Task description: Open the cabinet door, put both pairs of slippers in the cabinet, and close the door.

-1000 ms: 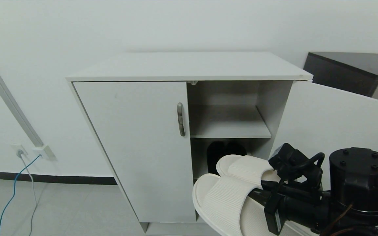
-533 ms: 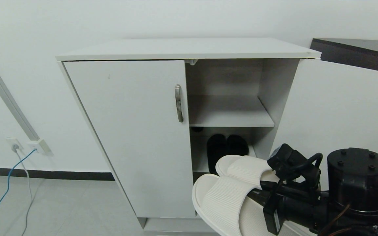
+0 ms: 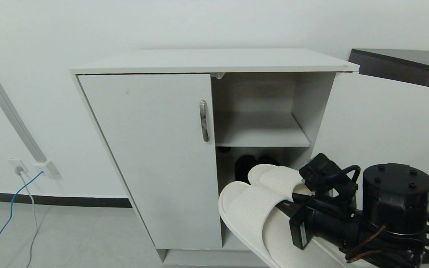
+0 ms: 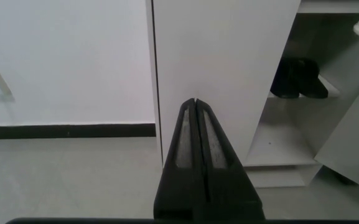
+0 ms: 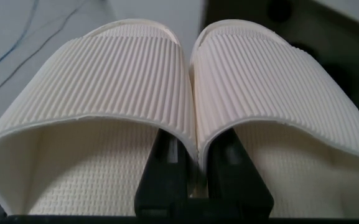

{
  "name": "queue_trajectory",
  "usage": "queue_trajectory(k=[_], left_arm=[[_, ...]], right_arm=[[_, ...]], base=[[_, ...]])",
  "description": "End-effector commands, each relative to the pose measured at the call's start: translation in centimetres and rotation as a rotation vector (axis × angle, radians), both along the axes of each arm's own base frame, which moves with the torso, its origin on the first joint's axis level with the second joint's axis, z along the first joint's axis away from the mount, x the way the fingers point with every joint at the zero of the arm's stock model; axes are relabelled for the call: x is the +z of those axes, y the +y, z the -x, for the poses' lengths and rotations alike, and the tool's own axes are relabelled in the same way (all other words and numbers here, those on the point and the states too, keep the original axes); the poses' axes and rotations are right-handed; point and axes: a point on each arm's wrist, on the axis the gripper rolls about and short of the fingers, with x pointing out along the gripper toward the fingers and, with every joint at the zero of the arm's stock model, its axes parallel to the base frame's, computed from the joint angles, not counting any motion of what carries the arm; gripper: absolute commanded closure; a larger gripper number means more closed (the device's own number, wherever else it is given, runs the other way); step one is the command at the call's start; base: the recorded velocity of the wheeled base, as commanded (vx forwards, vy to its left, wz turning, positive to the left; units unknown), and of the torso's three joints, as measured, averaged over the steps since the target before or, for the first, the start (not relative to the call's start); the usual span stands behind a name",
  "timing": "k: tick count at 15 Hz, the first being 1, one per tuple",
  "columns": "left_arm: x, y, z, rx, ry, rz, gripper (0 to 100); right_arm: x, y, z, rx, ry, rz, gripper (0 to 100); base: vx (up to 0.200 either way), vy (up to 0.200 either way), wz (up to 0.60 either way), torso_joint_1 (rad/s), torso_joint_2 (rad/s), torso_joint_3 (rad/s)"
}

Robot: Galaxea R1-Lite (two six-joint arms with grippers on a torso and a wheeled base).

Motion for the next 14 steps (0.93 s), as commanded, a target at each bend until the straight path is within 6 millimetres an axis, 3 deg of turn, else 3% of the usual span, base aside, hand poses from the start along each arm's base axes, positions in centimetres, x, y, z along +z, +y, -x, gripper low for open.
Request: queue_trajectory(k=[1, 5, 10, 14], left_arm=[[0.0, 0.0, 0.0, 0.0, 0.001, 0.0, 100], [0.0, 0.0, 0.0, 0.0, 0.003, -0.001, 100], [0.0, 0.0, 0.0, 0.0, 0.003, -0.003, 100], [0.0, 0.0, 0.0, 0.0, 0.001, -0.003, 100]], right_arm=[[-0.4, 2.7, -0.8, -0.108, 0.015, -0.017, 100], [0.3, 5.8, -1.1, -0.252, 0.034, -0.022, 100], [2.2, 7.7, -1.6, -0.48, 0.052, -0.029, 100], [3.1, 8.3, -2.4, -0.549, 0.022, -0.038, 100]], base=[[0.0, 0.0, 0.0, 0.0, 0.0, 0.0], [0.0, 0.0, 0.0, -0.001, 0.13, 0.084], [0.0, 0.0, 0.0, 0.0, 0.03, 0.014], [0.0, 0.0, 0.0, 0.0, 0.0, 0.0]])
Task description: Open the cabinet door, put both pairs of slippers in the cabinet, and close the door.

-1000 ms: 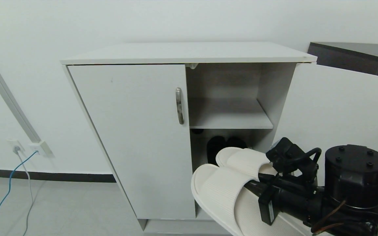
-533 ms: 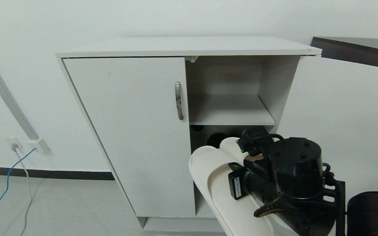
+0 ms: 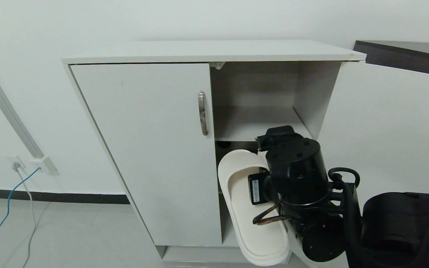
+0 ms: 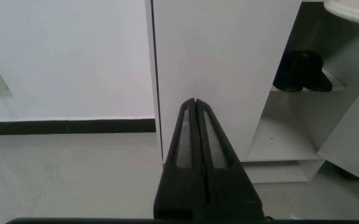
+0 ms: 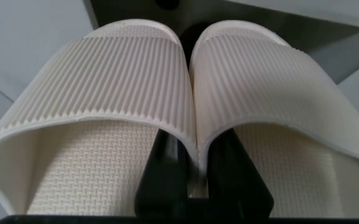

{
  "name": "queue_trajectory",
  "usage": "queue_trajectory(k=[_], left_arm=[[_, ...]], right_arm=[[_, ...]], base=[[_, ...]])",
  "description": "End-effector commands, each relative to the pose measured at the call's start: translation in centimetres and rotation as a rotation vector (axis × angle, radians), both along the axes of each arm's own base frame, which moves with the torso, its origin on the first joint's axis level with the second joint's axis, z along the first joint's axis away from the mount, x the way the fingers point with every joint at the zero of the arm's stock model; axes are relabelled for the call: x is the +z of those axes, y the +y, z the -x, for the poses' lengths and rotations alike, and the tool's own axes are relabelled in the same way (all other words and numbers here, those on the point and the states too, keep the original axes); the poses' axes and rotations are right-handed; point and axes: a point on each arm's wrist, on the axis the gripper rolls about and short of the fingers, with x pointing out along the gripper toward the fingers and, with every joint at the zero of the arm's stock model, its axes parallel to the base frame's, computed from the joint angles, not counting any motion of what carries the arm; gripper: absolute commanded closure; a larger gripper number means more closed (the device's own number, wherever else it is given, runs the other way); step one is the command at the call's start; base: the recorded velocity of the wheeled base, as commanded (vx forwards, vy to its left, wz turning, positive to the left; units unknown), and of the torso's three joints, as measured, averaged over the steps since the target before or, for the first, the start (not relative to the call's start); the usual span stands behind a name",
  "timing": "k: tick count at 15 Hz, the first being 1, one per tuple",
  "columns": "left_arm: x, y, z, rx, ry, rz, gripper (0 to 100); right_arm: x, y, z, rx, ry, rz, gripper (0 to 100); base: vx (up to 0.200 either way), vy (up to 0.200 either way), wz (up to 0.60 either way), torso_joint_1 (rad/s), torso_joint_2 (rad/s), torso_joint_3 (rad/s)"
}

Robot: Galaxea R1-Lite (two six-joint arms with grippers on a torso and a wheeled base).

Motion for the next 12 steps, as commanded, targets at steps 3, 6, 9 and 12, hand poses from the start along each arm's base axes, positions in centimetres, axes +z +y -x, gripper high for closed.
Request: queue_trajectory(k=[3, 6, 9, 12], left_arm=[[0.0, 0.0, 0.0, 0.0, 0.001, 0.001, 100], [0.0, 0.0, 0.0, 0.0, 0.001, 0.001, 100], [0.0, 0.0, 0.0, 0.0, 0.001, 0.001, 100], [0.0, 0.0, 0.0, 0.0, 0.001, 0.001, 100]], right_arm=[[0.9, 0.2, -1.0, -0.036, -0.012, -0.005, 100], [1.2, -0.2, -2.9, -0.106, -0.028, -0.009, 100], [1.6, -0.4, -3.6, -0.122, -0.036, 0.0, 100], [2.0, -0.4, -4.1, -0.123, -0.048, 0.0, 100]], base=[[0.0, 0.0, 0.0, 0.0, 0.0, 0.0], [0.0, 0.0, 0.0, 0.0, 0.0, 0.0], [0.0, 0.0, 0.0, 0.0, 0.0, 0.0], [0.0, 0.0, 0.0, 0.0, 0.0, 0.0]])
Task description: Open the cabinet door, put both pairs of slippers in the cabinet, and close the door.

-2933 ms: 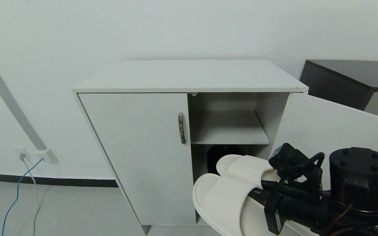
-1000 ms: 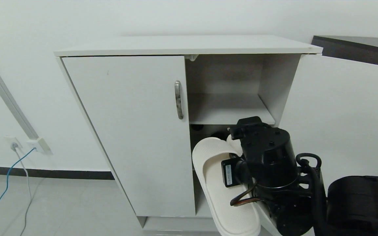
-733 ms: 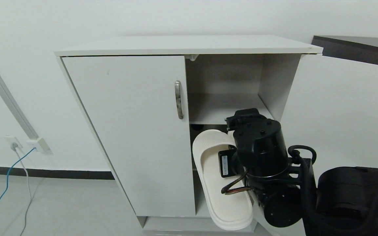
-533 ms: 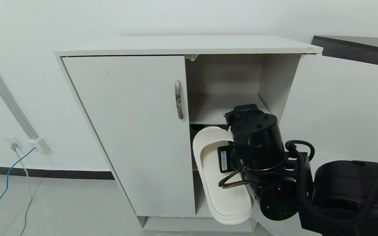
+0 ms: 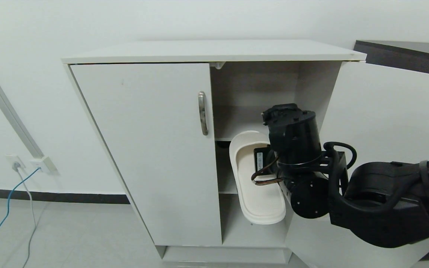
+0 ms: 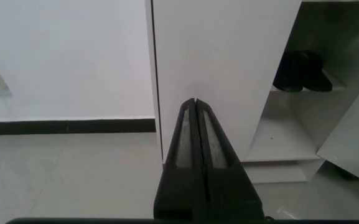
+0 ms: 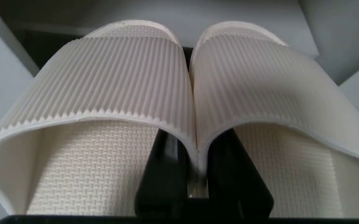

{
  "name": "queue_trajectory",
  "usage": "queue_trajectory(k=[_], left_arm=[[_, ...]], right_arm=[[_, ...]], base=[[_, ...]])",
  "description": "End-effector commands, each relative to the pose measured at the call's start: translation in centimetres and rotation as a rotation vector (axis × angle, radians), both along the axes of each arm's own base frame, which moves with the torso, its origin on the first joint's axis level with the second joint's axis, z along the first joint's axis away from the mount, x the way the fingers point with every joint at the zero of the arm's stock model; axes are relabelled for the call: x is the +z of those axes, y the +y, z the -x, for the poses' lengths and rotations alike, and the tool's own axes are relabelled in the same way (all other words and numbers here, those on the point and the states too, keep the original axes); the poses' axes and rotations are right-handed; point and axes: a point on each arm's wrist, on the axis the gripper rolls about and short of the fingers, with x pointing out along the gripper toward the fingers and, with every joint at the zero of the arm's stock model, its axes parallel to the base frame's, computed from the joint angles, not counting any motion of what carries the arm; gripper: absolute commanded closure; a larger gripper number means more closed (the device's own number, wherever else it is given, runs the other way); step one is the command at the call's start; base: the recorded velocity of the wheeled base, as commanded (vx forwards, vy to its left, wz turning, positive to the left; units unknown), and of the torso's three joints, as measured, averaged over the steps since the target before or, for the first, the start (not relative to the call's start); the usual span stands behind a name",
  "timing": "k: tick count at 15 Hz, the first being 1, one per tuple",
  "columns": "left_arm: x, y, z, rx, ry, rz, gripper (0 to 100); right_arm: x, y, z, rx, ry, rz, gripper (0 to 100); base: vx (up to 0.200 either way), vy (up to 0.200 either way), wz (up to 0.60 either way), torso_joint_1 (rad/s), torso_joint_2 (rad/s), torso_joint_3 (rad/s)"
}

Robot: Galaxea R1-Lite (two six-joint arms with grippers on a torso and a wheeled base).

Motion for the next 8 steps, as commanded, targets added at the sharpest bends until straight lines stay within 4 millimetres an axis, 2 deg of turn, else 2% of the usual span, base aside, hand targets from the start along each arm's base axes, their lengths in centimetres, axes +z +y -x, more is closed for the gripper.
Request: queue_trajectory(k=[1, 8], left_arm=[[0.01, 0.0, -0.01, 0.001, 0.001, 0.0, 100], [-0.01, 0.0, -0.01, 0.001, 0.002, 0.0, 100]], right_arm=[[-0.03, 0.16, -0.31, -0.002, -0.002, -0.001, 100], [0.21, 0.25, -0.45, -0.003, -0.007, -0.006, 100]], base=[[0.2, 0.0, 0.0, 0.002, 0.0, 0.007], [0.2, 0.0, 0.0, -0.001, 0.0, 0.004]])
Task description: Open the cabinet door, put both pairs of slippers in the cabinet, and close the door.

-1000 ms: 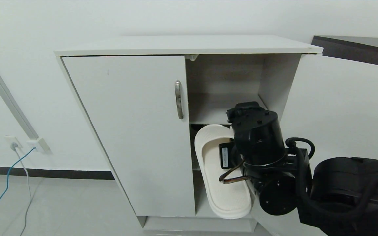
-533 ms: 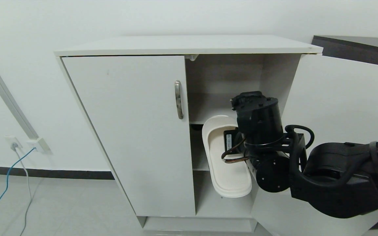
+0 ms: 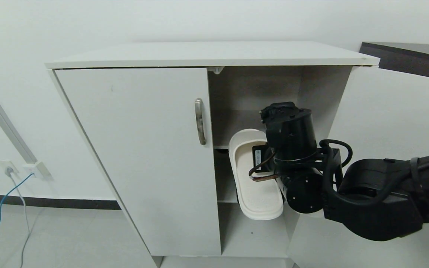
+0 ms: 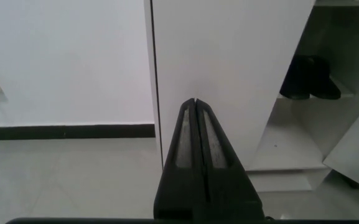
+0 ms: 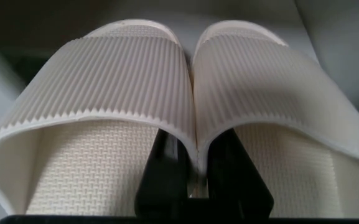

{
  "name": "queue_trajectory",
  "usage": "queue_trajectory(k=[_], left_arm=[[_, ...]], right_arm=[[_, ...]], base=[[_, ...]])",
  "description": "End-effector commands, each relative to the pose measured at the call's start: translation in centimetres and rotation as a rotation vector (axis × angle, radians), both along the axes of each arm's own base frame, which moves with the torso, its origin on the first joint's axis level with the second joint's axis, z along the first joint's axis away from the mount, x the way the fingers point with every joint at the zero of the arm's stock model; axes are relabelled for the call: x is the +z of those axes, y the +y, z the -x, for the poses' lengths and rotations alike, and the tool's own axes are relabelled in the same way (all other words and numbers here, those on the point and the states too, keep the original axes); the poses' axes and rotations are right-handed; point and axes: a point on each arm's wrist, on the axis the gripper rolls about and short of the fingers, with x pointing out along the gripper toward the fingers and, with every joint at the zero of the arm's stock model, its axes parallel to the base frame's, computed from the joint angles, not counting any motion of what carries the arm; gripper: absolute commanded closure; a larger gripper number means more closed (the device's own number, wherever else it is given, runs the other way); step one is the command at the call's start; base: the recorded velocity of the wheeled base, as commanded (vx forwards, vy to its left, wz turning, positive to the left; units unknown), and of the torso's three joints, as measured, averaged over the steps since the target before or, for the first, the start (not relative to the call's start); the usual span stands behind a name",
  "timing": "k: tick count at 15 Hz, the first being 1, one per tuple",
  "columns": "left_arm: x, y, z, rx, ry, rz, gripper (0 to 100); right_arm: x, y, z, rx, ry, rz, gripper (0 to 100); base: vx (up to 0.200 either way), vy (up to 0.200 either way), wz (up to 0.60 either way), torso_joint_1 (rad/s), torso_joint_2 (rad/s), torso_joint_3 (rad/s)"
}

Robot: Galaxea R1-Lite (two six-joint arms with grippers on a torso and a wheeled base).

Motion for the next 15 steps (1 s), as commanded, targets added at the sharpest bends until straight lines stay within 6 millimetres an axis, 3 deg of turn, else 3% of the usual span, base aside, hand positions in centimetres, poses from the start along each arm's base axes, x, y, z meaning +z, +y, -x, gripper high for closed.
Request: queue_trajectory(k=[1, 3, 7, 11, 15], left_arm=[[0.0, 0.0, 0.0, 0.0, 0.0, 0.0, 100], [0.0, 0.0, 0.0, 0.0, 0.0, 0.0, 100], [0.0, 0.0, 0.0, 0.0, 0.0, 0.002, 100], [0.0, 0.0, 0.0, 0.0, 0.0, 0.002, 100], [0.0, 0.0, 0.0, 0.0, 0.0, 0.003, 100]], right_arm=[[0.1, 0.0, 0.1, 0.003, -0.002, -0.004, 100], [-0.1, 0.1, 0.1, 0.003, 0.0, -0.001, 100], [-0.3, 0.4, -0.4, 0.0, 0.003, 0.004, 100], [-0.4, 0.6, -2.0, -0.005, 0.009, -0.001, 100], [0.2, 0.8, -4.8, -0.042, 0.014, -0.008, 100]], base=[[0.2, 0.0, 0.0, 0.007, 0.0, -0.007], [0.2, 0.0, 0.0, -0.002, 0.0, 0.002], [0.0, 0.0, 0.0, 0.0, 0.0, 0.0], [0.0, 0.0, 0.0, 0.0, 0.0, 0.0], [0.0, 0.0, 0.0, 0.0, 0.0, 0.0]])
